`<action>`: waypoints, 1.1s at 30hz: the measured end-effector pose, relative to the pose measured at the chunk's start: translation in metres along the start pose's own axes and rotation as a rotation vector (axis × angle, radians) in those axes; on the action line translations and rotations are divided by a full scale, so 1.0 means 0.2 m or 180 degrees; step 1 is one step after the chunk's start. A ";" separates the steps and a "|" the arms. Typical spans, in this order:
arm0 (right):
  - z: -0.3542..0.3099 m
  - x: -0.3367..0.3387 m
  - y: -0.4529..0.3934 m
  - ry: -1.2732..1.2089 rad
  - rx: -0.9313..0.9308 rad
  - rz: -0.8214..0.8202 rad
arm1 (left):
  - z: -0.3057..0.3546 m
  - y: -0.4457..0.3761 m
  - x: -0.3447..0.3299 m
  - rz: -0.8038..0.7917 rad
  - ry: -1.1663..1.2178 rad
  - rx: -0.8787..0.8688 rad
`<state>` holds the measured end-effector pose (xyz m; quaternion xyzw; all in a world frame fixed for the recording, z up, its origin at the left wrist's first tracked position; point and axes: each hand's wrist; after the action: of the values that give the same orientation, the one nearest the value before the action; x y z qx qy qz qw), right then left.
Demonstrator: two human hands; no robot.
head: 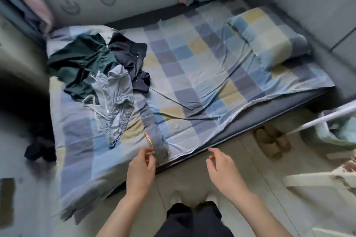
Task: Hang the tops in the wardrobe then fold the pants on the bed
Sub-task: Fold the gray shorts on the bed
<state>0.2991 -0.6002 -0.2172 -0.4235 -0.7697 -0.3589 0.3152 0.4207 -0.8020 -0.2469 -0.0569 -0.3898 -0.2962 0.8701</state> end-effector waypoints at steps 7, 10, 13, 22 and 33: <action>-0.40 -0.22 -0.54 0.0199 0.0644 -0.0689 | -0.38 -0.39 0.05 -0.0408 -0.0350 0.0916; -0.57 -0.36 -0.87 0.0217 0.0740 -0.0929 | -0.51 -0.59 0.03 -0.0516 -0.0560 0.1264; -0.73 -0.57 -1.19 0.0335 0.0819 -0.1198 | -0.65 -0.83 -0.02 -0.0555 -0.0663 0.1643; -0.99 -1.30 -1.68 0.0273 0.0597 -0.1710 | -1.07 -1.42 -0.17 -0.0629 -0.1167 0.1768; -0.90 -2.20 -1.64 0.0062 0.0228 -0.2244 | -1.80 -1.79 -0.46 -0.0226 -0.0778 0.2442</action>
<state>0.2379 -1.0615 -0.5606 -0.1171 -0.8777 -0.4224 0.1939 0.4050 -1.1709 -0.6083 0.2506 -0.5744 -0.1502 0.7647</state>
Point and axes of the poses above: each hand's wrist, its own y-axis away from the middle knuckle, its own x-axis out of the back of the hand, z = x × y, and after that the axes turned 10 degrees about z, right-handed
